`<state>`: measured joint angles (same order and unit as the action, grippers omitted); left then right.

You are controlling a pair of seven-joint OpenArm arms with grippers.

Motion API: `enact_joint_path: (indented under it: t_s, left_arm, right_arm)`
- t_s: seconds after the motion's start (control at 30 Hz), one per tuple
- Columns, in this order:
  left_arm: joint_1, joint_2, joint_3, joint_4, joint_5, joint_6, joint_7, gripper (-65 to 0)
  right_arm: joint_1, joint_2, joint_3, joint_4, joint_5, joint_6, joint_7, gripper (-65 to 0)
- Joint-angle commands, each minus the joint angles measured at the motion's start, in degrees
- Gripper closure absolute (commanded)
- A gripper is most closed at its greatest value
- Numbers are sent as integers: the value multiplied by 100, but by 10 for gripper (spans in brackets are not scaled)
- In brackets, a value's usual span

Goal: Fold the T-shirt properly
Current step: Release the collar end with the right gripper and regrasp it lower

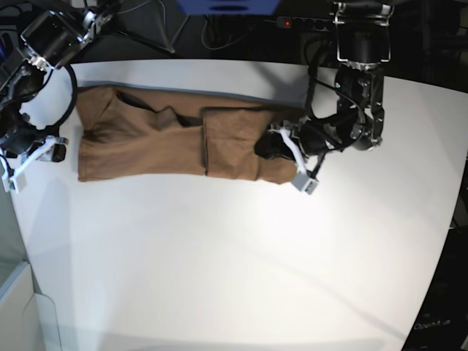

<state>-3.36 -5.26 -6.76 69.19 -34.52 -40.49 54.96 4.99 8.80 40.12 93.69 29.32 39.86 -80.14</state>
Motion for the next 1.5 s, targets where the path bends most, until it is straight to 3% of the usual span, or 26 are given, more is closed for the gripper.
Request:
enact_joint_path:
  t_s: [0.0, 0.1, 0.43, 0.77, 1.0, 1.07, 1.23, 1.47]
  left_arm:
    - [-73, -41, -14, 48, 125, 49, 47, -22]
    - [-73, -41, -14, 48, 125, 49, 47, -22]
    - [-73, -147, -14, 48, 125, 49, 47, -22]
    - [-161, -129, -14, 48, 125, 49, 56, -22]
    - [-161, -129, -14, 48, 125, 49, 56, -22]
    - [-161, -129, -14, 48, 125, 49, 56, -22]
    - [-161, -120, -14, 48, 125, 49, 56, -22]
    - [-161, -103, -5, 48, 134, 49, 47, -22]
  right_arm:
    - [120, 83, 63, -187, 237, 14, 14, -328]
    - [129, 100, 124, -723, 536, 14, 14, -328]
    - [-205, 92, 124, -758, 536, 14, 14, -328]
    - [-407, -357, 37, -758, 518, 14, 14, -329]
    - [-407, -392, -456, -758, 536, 14, 14, -324]
    - [-407, -445, -456, -758, 536, 14, 14, -286]
    - [-363, -471, -649, -732, 536, 14, 14, -71]
    - [-407, -251, -939, -380, 510, 14, 14, -48]
